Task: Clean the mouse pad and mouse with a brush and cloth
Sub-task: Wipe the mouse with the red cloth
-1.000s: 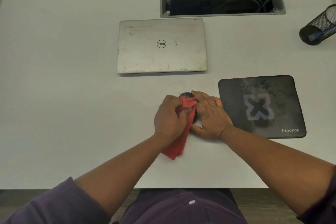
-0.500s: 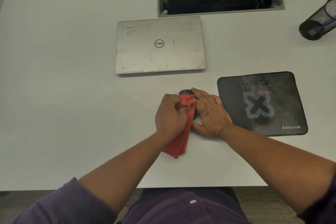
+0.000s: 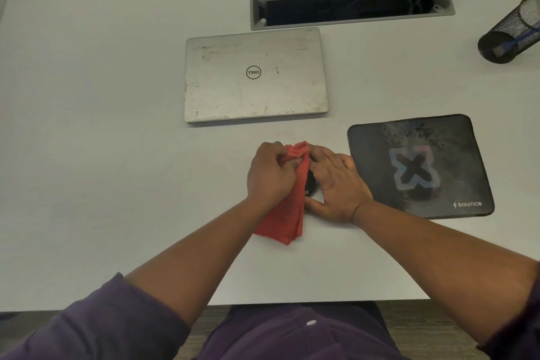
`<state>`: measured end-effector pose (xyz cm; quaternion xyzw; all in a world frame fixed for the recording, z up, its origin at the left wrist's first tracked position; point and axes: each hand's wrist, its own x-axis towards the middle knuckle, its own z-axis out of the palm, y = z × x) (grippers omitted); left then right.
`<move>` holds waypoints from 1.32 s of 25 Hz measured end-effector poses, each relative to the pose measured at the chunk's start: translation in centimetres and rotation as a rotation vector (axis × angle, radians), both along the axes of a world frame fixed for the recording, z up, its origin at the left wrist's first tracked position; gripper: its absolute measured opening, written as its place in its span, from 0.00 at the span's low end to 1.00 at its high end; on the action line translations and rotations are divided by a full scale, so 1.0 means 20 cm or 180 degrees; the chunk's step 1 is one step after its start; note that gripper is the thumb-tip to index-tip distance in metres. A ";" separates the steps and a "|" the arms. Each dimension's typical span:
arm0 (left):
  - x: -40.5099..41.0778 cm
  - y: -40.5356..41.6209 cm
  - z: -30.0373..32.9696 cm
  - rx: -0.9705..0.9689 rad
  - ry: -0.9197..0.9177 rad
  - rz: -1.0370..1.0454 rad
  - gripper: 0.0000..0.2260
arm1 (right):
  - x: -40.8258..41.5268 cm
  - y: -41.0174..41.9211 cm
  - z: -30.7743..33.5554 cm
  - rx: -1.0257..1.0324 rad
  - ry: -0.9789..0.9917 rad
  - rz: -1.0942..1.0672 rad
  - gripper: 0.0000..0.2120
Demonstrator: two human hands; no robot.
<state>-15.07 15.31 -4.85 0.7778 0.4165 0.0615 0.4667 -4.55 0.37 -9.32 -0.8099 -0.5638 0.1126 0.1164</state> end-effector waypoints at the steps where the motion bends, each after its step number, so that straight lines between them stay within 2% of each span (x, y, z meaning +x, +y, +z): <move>1: 0.03 0.03 0.00 -0.0063 0.0068 0.0073 0.05 | 0.00 0.00 0.00 0.0021 0.0010 0.0005 0.39; 7: -0.06 0.00 0.00 0.0356 0.0036 -0.0635 0.09 | 0.00 0.00 -0.01 -0.0010 -0.0031 -0.0028 0.36; 12: 0.08 0.08 0.01 -0.0093 0.0218 -0.0193 0.07 | 0.00 0.00 0.00 -0.0007 -0.0004 0.0000 0.39; 14: 0.04 0.07 0.00 -0.0027 0.0144 -0.0393 0.04 | 0.00 0.00 0.00 -0.0014 -0.0008 -0.0005 0.38; 17: -0.04 0.03 -0.02 0.0257 0.0165 -0.0658 0.06 | 0.00 0.00 0.00 -0.0020 -0.0031 -0.0030 0.37; 19: -0.01 0.04 -0.01 0.0102 0.0104 -0.0382 0.06 | 0.00 0.00 0.01 -0.0004 -0.0023 -0.0034 0.38; 22: 0.08 0.09 0.01 -0.0008 0.0325 -0.0102 0.09 | 0.00 0.00 0.02 -0.0034 -0.0015 -0.0011 0.39; 25: 0.02 0.07 0.01 -0.0036 0.0058 -0.0435 0.06 | 0.00 0.00 0.02 -0.0047 -0.0012 -0.0020 0.39; 27: -0.03 0.04 -0.01 0.0121 0.0087 -0.0682 0.05 | 0.00 0.00 0.01 -0.0011 -0.0006 -0.0022 0.38; 31: 0.07 0.08 0.00 0.0008 0.0294 -0.0165 0.08 | -0.01 -0.01 0.01 -0.0004 -0.0009 -0.0002 0.39; 33: 0.11 0.10 0.01 0.0068 0.0348 -0.0151 0.10 | 0.00 -0.01 0.01 0.0031 -0.0007 -0.0007 0.39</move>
